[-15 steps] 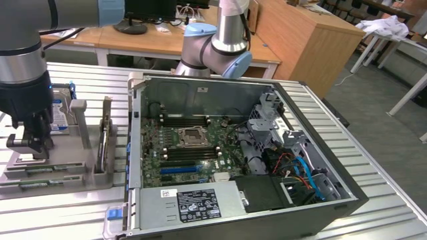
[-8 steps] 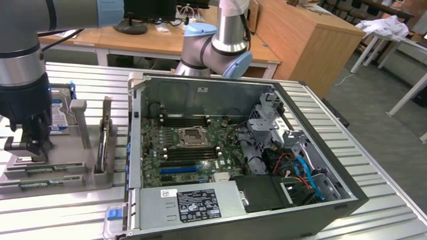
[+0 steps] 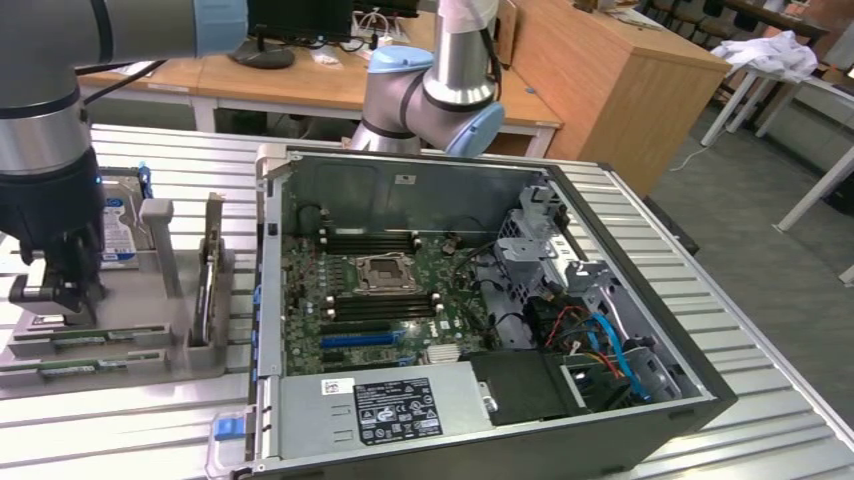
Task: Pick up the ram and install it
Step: 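Pick up the ram and move it above insertion slot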
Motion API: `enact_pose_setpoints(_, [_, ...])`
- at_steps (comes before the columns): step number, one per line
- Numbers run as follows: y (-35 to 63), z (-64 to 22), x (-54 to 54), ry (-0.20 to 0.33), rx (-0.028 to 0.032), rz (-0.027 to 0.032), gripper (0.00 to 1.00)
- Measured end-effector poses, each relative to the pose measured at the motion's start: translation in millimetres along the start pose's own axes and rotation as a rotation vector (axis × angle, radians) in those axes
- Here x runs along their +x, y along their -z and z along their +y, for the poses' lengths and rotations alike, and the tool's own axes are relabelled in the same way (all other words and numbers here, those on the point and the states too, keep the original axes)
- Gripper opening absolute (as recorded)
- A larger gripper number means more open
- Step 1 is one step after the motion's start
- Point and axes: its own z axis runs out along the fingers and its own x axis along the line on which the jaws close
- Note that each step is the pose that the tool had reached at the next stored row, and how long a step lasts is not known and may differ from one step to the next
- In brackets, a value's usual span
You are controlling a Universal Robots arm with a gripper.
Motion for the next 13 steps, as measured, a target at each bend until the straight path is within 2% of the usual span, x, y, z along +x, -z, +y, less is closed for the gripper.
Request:
enact_pose_setpoints(5, [-4.9,-0.1,0.1,0.000,0.0027,-0.0024,0.36])
enact_pose_setpoints(13, [-5.5,-0.2,1.3,0.001,0.0031,-0.0030,0.36])
